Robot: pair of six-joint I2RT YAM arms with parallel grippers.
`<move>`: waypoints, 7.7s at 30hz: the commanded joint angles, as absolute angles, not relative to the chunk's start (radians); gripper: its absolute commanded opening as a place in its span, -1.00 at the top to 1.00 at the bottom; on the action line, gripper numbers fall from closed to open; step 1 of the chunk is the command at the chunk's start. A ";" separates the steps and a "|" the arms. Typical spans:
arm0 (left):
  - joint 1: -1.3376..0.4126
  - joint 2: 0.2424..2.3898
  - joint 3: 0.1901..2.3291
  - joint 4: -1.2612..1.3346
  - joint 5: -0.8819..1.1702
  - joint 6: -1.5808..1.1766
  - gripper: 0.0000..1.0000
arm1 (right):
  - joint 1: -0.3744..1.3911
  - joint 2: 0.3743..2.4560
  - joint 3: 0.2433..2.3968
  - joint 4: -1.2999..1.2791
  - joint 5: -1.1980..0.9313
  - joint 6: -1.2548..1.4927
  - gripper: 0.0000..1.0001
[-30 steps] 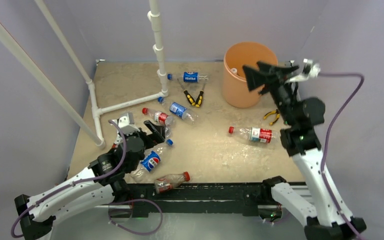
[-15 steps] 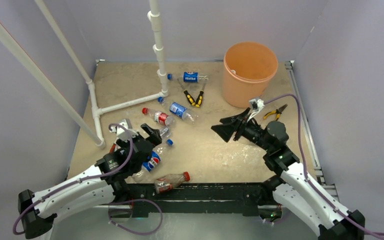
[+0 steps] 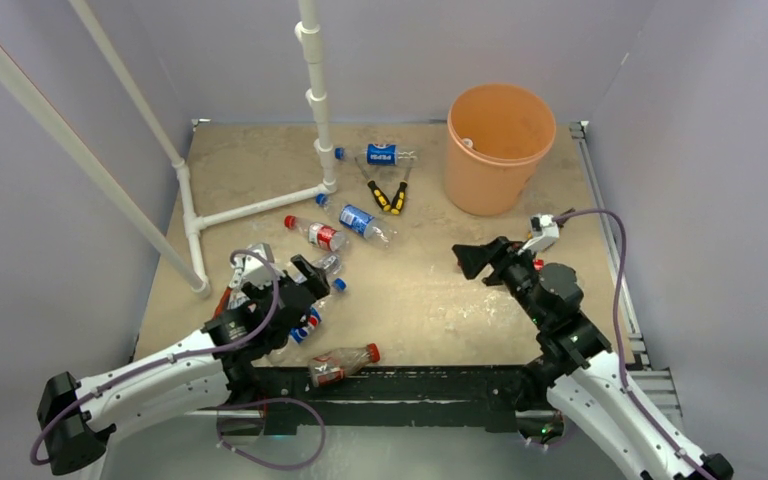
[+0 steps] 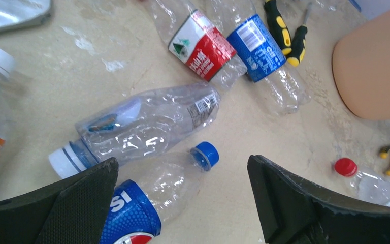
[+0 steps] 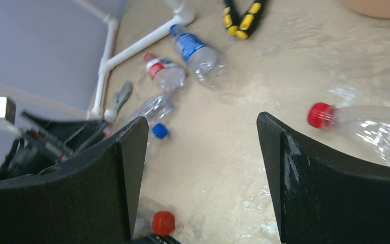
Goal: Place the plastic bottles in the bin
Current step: Move the plastic bottle to the center of the board, then pick up the plastic bottle at the center of the board.
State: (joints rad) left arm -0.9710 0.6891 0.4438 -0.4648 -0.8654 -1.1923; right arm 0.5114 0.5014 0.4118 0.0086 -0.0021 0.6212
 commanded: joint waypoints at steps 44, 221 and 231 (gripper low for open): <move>-0.971 1.101 0.168 0.939 -0.137 -1.061 -0.87 | -0.159 1.001 0.406 -0.013 0.373 0.880 -0.75; -0.990 0.966 0.731 0.750 0.030 -0.550 -0.95 | 0.699 0.330 0.248 0.436 -0.482 0.505 0.07; -0.972 1.029 0.685 0.778 0.130 -0.626 -0.99 | 0.699 0.314 0.256 0.534 -0.475 0.557 0.06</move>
State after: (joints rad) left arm -0.9817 1.0119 0.6971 0.7193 0.0425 -0.5797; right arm 0.6937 0.3012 0.2462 0.4194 -0.4629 0.5240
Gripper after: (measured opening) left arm 0.993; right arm 0.560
